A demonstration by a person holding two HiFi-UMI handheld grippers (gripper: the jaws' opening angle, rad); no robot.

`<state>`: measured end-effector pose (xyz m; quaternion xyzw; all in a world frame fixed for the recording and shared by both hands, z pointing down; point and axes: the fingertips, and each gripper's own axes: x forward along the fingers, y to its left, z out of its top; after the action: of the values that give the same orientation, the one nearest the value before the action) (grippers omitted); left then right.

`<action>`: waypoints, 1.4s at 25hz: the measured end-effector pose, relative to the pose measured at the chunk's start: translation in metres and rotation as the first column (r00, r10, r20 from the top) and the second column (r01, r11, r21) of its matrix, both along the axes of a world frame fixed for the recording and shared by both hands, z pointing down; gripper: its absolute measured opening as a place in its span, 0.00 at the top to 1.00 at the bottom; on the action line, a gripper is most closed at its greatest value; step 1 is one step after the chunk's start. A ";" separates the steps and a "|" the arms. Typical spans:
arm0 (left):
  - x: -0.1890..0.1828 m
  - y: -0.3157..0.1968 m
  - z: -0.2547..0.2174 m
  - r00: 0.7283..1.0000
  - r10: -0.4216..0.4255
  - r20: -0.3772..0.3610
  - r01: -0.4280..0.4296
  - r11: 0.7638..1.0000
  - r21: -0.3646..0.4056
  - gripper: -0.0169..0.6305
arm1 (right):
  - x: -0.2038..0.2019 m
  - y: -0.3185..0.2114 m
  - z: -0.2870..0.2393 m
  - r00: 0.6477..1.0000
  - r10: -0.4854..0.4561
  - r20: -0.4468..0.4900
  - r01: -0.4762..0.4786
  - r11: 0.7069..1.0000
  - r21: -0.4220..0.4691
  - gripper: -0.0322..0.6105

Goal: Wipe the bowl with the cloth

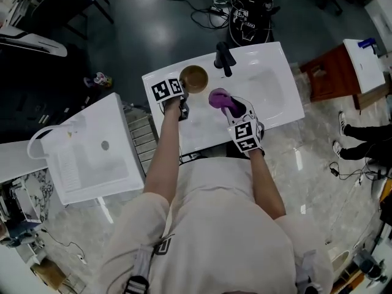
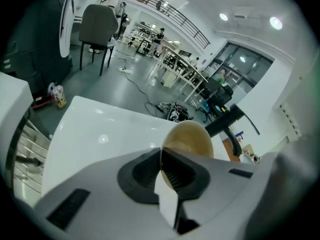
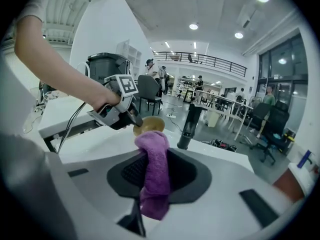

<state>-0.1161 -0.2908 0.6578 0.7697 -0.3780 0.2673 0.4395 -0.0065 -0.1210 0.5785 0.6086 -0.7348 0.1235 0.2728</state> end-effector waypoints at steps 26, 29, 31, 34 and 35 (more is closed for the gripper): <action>-0.001 -0.041 -0.009 0.978 -0.187 -0.092 0.185 0.982 -0.035 0.89 | 0.031 0.024 0.005 0.992 0.119 -0.045 -0.120 0.992 -0.042 0.81; -0.011 -0.032 -0.026 0.989 -0.118 -0.084 0.125 0.989 0.077 0.89 | 0.031 0.022 0.007 0.986 0.165 -0.006 -0.165 0.986 -0.038 0.81; -0.017 -0.021 -0.037 0.992 -0.081 -0.094 0.093 0.986 0.135 0.89 | 0.028 0.021 0.010 0.983 0.183 0.012 -0.182 0.982 -0.040 0.81; -0.027 0.000 -0.052 0.995 -0.030 -0.094 0.050 0.974 0.222 0.89 | 0.024 0.019 0.015 0.977 0.210 0.048 -0.207 0.977 -0.056 0.81; -0.030 0.008 -0.057 0.997 -0.001 -0.079 0.021 0.967 0.254 0.89 | 0.023 0.019 0.016 0.971 0.227 0.069 -0.223 0.973 -0.062 0.81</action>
<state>-0.1462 -0.2827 0.6009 0.8277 -0.3958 0.1836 0.3529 0.0163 -0.1018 0.5948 0.6753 -0.6672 0.1965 0.2453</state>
